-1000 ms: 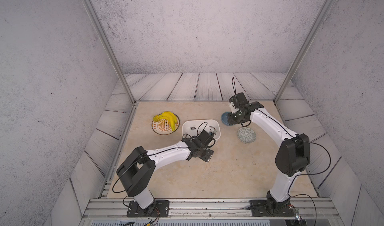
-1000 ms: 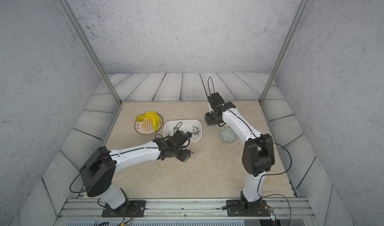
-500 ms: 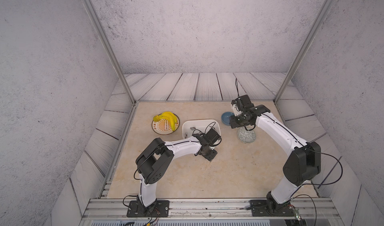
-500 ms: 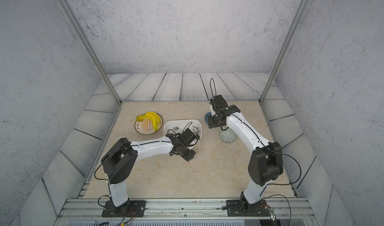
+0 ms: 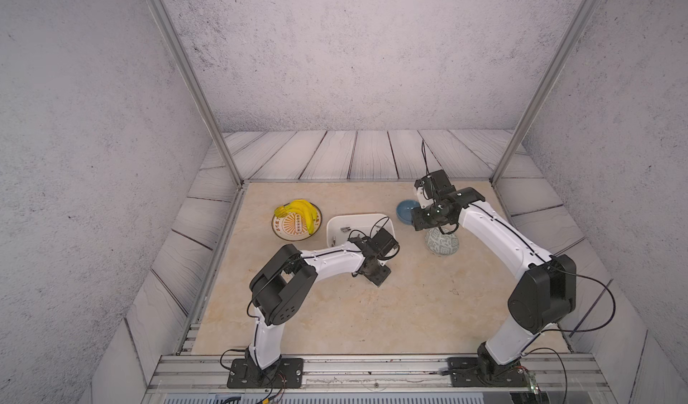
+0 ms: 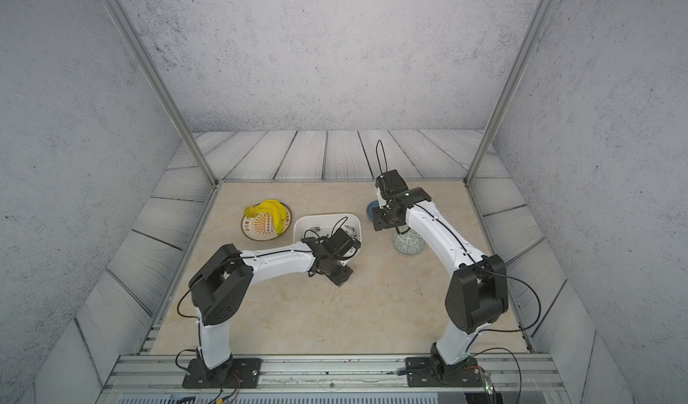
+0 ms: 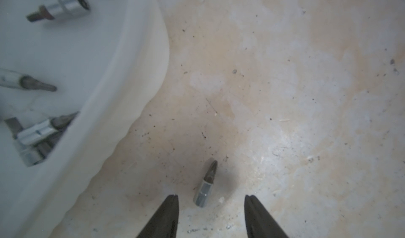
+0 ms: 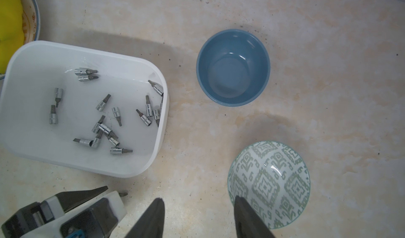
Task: Put the bit on the desktop into the storage box
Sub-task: Pick up the screwdriver bit from the center of the board.
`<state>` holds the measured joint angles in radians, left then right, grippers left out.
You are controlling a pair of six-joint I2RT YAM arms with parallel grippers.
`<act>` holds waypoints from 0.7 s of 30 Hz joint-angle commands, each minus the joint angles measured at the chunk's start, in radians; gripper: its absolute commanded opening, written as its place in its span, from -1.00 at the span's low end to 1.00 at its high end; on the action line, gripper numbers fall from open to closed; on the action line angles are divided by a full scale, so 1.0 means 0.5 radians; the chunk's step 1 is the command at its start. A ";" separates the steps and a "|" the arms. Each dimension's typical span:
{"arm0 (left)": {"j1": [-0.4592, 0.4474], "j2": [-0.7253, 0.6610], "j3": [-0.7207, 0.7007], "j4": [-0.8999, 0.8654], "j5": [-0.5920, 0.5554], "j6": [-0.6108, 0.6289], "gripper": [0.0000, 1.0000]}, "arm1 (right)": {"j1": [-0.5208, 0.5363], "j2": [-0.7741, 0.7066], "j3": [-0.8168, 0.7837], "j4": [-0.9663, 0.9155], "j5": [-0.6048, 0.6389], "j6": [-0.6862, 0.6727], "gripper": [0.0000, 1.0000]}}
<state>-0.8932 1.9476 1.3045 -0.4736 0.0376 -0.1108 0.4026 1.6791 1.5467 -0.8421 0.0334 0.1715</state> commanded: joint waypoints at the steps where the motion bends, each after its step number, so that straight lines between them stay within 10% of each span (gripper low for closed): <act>1: 0.000 0.068 0.046 -0.036 -0.041 0.048 0.06 | -0.010 -0.068 0.017 -0.044 -0.007 -0.018 0.12; 21: 0.014 0.161 0.094 -0.055 0.010 0.065 -0.32 | -0.026 -0.121 -0.006 -0.042 -0.015 -0.027 0.12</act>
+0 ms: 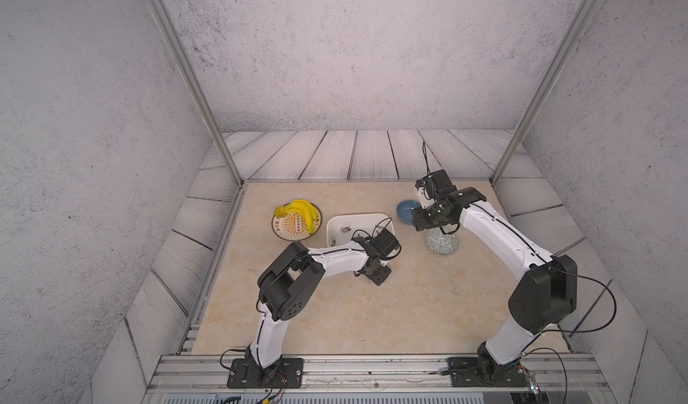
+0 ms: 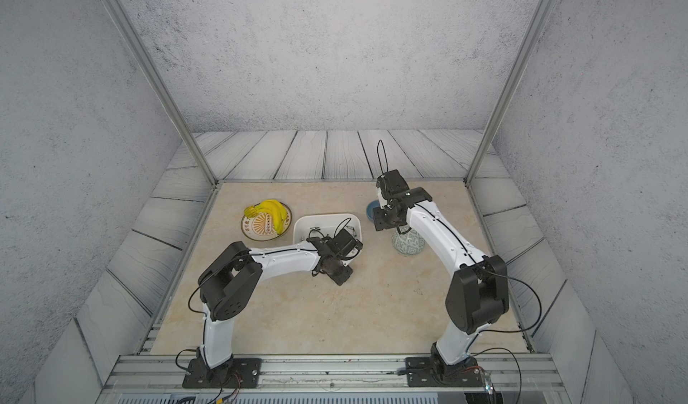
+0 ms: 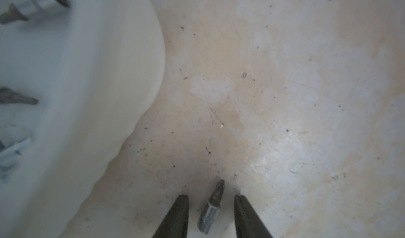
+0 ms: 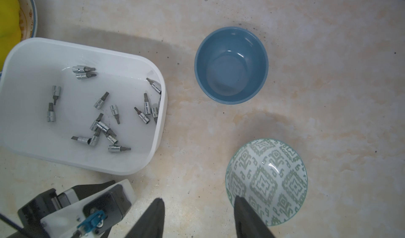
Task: Put the bit on the desktop into the storage box
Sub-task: Pick up the screwdriver bit from the center of the board, then place the screwdriver bit in the storage box.
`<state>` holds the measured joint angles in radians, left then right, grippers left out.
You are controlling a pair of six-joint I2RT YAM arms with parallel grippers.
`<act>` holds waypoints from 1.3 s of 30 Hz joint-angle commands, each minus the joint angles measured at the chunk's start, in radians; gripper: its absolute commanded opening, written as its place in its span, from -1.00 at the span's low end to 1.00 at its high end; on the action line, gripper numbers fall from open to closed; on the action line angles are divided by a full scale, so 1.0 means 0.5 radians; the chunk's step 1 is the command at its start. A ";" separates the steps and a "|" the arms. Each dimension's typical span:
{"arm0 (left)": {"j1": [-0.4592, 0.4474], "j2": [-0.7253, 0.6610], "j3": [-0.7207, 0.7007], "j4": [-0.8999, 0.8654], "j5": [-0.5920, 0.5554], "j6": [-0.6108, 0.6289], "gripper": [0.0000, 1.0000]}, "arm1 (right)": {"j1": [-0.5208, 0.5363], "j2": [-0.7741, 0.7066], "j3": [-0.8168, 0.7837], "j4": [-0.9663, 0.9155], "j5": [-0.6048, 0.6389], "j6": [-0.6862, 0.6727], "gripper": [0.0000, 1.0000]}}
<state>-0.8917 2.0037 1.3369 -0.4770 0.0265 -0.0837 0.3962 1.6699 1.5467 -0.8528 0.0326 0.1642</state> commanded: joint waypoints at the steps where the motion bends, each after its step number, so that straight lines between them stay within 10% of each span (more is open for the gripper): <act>1: 0.010 0.048 0.029 -0.051 0.035 0.011 -0.37 | -0.013 -0.105 -0.004 -0.022 -0.013 -0.012 0.12; 13: 0.002 0.026 -0.033 -0.079 0.048 -0.022 -1.00 | -0.012 -0.136 -0.019 -0.020 -0.029 -0.004 0.12; 27: 0.021 -0.427 0.101 -0.350 -0.049 -0.064 -1.00 | -0.013 -0.264 -0.272 0.086 -0.049 0.106 0.12; 39: 0.397 -0.398 0.426 -0.379 0.098 0.051 -1.00 | -0.016 -0.377 -0.389 0.111 -0.126 0.156 0.12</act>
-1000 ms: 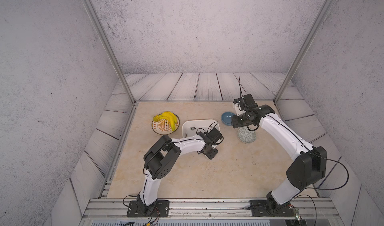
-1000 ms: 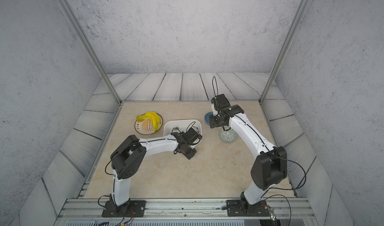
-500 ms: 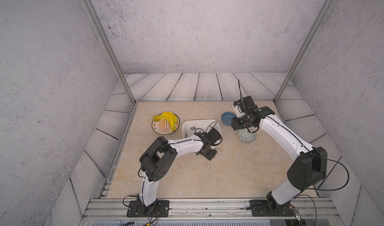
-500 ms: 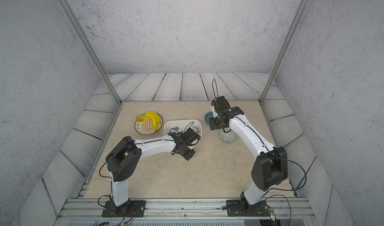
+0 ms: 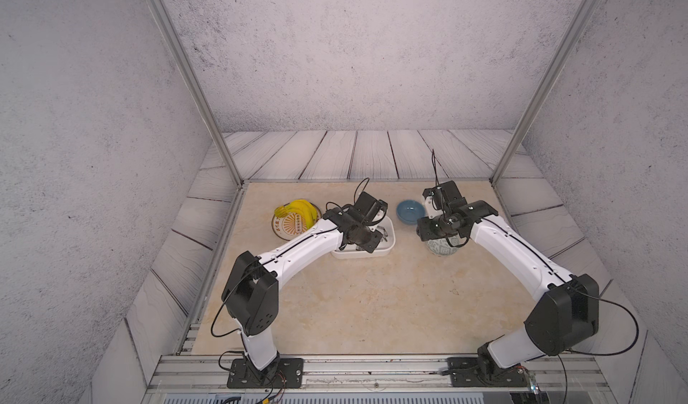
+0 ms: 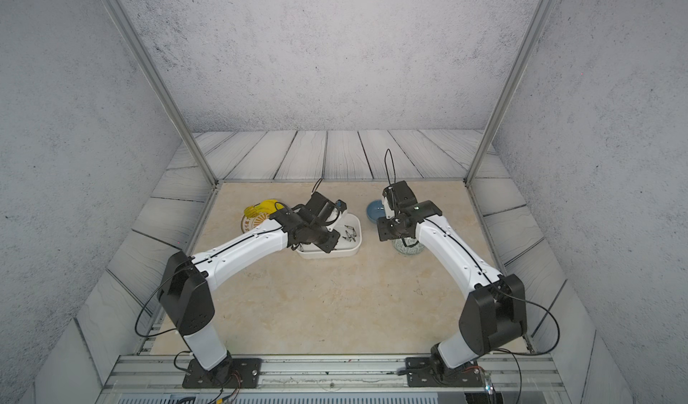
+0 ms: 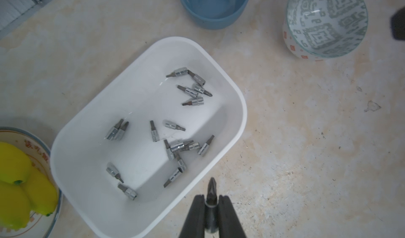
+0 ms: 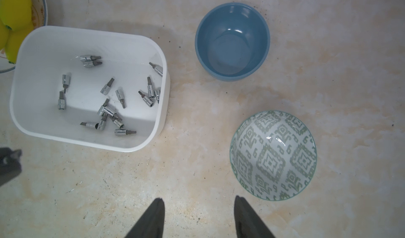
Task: Put the bit on the desktop into the storage box
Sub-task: Place the screwdriver bit in the storage box.
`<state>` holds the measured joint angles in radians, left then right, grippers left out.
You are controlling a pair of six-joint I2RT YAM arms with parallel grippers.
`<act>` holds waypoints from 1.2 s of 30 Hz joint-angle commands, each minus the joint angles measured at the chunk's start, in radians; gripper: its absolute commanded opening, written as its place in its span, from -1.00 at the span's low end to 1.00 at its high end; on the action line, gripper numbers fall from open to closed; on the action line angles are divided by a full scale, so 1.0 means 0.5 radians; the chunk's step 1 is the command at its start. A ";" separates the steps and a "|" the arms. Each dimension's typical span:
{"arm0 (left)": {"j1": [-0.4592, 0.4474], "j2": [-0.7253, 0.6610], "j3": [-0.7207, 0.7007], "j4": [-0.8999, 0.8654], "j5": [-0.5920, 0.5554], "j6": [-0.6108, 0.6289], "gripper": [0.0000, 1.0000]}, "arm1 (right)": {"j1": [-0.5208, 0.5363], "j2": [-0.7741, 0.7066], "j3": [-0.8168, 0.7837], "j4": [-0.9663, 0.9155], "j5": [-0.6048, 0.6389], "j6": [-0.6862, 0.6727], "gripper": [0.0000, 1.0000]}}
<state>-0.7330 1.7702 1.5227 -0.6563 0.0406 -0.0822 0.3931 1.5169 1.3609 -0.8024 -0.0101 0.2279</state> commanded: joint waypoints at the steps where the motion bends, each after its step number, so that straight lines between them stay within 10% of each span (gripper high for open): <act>1: 0.114 0.121 0.085 -0.014 0.089 0.053 -1.00 | -0.007 -0.081 -0.021 0.003 -0.041 0.029 0.12; 11: 0.266 0.680 0.427 0.000 0.227 0.063 -1.00 | -0.010 -0.159 -0.103 -0.018 -0.017 0.034 0.12; 36: 0.331 0.959 0.381 0.133 0.336 -0.001 -0.89 | -0.009 -0.133 -0.184 0.007 -0.038 0.038 0.12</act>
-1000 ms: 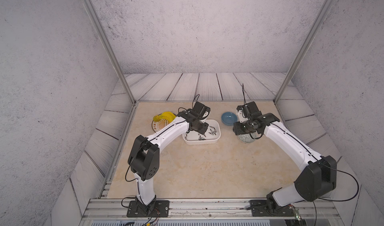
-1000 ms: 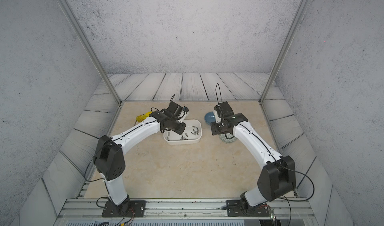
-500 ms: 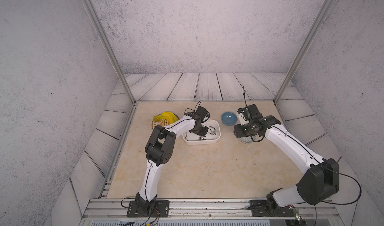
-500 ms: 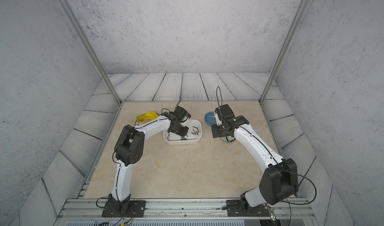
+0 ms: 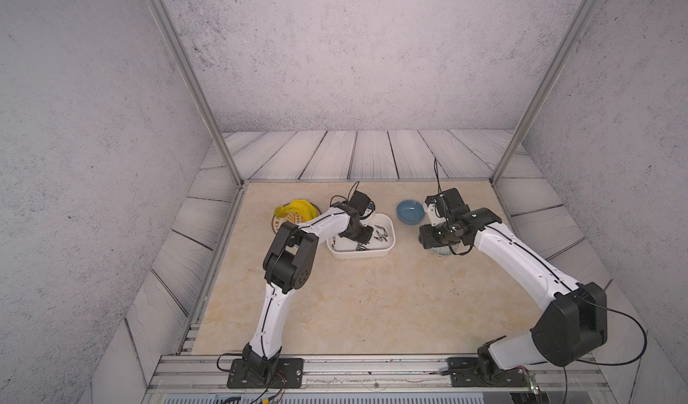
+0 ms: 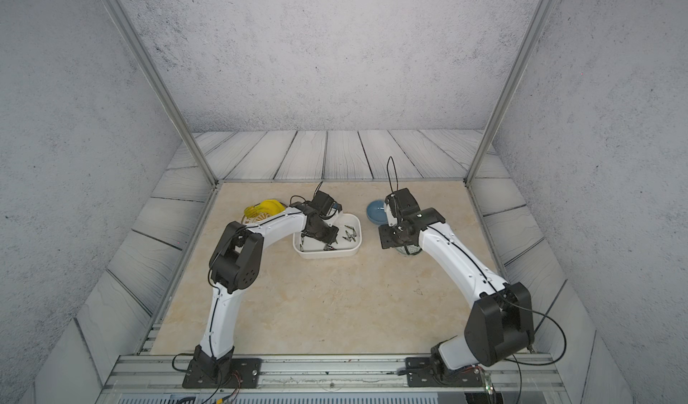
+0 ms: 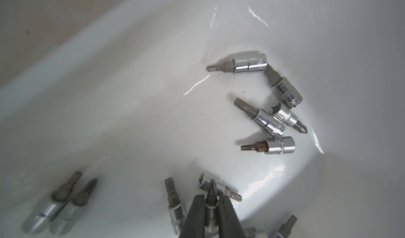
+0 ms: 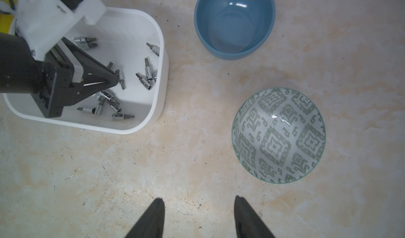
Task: Put the bit on the desktop into the storage box
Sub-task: Place the screwdriver bit in the storage box.
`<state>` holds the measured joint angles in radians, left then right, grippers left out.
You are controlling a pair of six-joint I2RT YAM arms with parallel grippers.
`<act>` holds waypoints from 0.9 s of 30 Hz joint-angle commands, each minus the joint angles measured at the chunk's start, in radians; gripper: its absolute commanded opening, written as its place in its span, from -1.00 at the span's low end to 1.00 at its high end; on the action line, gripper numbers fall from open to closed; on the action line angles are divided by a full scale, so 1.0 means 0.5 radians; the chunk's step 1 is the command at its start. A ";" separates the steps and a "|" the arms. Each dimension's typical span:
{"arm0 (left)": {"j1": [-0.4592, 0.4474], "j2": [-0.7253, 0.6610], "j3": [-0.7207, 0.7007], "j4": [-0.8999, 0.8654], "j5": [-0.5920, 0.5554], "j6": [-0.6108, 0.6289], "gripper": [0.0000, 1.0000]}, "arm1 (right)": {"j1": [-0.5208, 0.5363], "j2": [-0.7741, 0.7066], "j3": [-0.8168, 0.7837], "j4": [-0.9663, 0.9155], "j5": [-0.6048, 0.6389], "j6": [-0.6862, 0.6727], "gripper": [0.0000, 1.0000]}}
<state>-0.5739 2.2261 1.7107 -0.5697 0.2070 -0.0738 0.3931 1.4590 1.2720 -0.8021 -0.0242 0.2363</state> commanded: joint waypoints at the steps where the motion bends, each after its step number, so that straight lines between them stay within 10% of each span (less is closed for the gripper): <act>1: 0.013 0.025 -0.007 -0.029 0.003 -0.022 -0.82 | -0.009 -0.015 -0.007 0.006 -0.011 0.021 0.12; 18: 0.055 -0.619 -0.348 0.221 -0.232 -0.088 0.52 | -0.010 -0.028 -0.018 0.034 0.073 0.033 0.16; 20: 0.083 -0.768 -0.419 0.241 -0.276 -0.087 0.99 | -0.008 -0.031 -0.031 0.051 0.085 0.035 0.18; 27: 0.255 -1.348 -0.857 0.396 -0.497 -0.159 0.97 | -0.011 -0.025 -0.111 0.150 0.314 0.087 0.27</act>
<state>-0.4831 1.6257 1.3685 -0.4103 0.0368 -0.1287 0.3931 1.4593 1.2369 -0.7536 0.0479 0.2546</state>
